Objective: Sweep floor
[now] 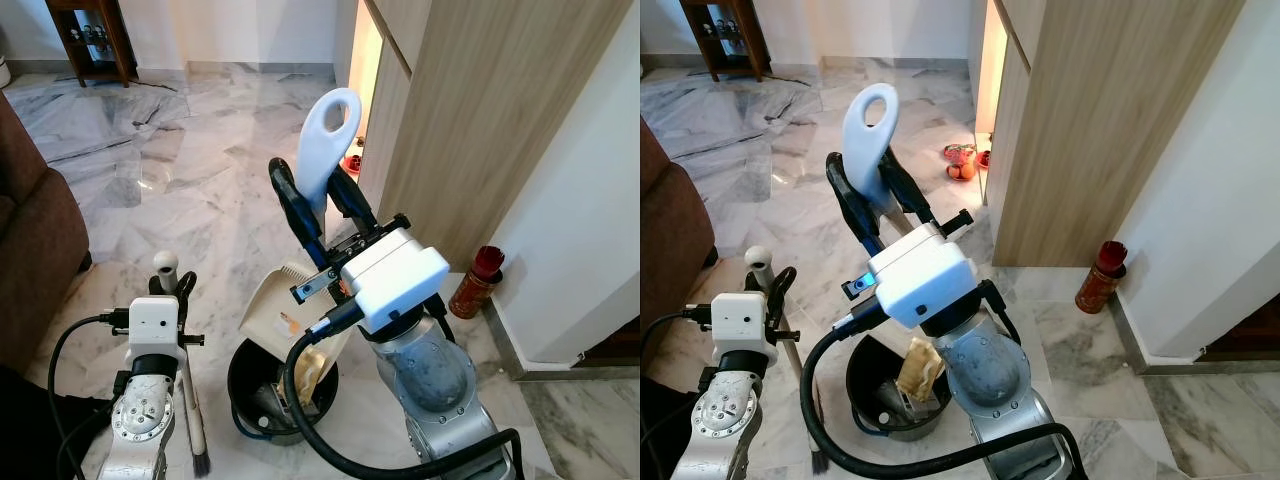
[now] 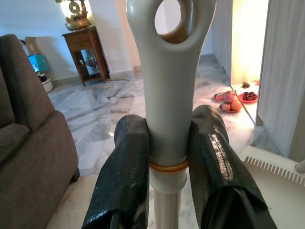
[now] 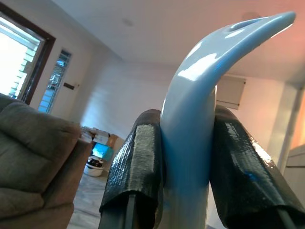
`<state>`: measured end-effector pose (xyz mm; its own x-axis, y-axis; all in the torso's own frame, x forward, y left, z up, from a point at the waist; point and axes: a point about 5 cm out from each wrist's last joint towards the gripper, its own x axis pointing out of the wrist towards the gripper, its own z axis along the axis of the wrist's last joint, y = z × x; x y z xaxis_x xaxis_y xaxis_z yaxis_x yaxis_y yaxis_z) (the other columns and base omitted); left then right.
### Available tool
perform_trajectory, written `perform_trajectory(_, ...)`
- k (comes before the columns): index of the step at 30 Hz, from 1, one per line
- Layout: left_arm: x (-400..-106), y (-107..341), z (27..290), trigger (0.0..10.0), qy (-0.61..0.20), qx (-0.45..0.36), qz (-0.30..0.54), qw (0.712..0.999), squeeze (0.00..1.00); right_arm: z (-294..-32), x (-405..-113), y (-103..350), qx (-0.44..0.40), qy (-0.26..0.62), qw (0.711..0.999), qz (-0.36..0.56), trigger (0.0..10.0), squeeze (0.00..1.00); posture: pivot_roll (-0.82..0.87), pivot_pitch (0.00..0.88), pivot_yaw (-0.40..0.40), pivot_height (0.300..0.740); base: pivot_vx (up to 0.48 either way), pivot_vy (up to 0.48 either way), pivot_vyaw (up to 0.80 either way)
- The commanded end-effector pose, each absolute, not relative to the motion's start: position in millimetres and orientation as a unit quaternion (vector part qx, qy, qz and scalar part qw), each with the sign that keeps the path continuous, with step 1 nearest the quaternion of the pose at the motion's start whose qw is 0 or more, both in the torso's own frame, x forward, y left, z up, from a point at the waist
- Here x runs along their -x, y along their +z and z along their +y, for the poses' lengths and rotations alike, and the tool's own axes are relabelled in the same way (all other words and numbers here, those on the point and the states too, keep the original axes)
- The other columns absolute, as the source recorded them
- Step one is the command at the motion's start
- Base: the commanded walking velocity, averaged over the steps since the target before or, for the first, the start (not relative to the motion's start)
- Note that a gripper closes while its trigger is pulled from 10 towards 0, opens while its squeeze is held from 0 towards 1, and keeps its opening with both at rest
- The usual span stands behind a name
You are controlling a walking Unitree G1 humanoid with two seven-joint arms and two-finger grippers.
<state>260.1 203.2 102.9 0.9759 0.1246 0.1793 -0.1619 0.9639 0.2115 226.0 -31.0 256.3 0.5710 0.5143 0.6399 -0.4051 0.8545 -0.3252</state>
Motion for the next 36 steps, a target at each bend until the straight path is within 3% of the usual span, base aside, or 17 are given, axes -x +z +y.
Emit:
perform_trajectory(1, -263, 113, 200, 10.0, 0.070, -0.119, -0.111, 0.984, 0.00, -40, -223, 269, 0.056, 0.233, 0.879, -0.413, 10.0, 0.00, 0.13, 0.085, -0.032, 0.740, 0.000, 0.000, 0.00)
perform_trajectory(12, -263, 112, 200, 10.0, 0.069, -0.118, -0.111, 0.984, 0.00, -63, -242, 269, 0.021, 0.162, 0.906, -0.391, 10.0, 0.00, 0.13, 0.082, -0.037, 0.740, 0.000, 0.000, 0.00)
perform_trajectory(21, -263, 113, 200, 10.0, 0.069, -0.119, -0.112, 0.984, 0.00, -96, -264, 259, 0.083, 0.077, 0.918, -0.379, 10.0, 0.00, 0.12, 0.092, -0.036, 0.740, 0.000, 0.000, 0.00)
perform_trajectory(28, -262, 114, 201, 10.0, 0.069, -0.120, -0.111, 0.984, 0.00, -131, -274, 263, 0.160, -0.016, 0.908, -0.386, 10.0, 0.00, 0.12, 0.095, -0.032, 0.740, 0.000, 0.000, 0.00)
perform_trajectory(36, -260, 113, 202, 10.0, 0.067, -0.122, -0.109, 0.984, 0.00, -155, -283, 232, 0.199, -0.063, 0.920, -0.333, 10.0, 0.00, 0.12, 0.096, -0.029, 0.740, 0.000, 0.000, 0.00)
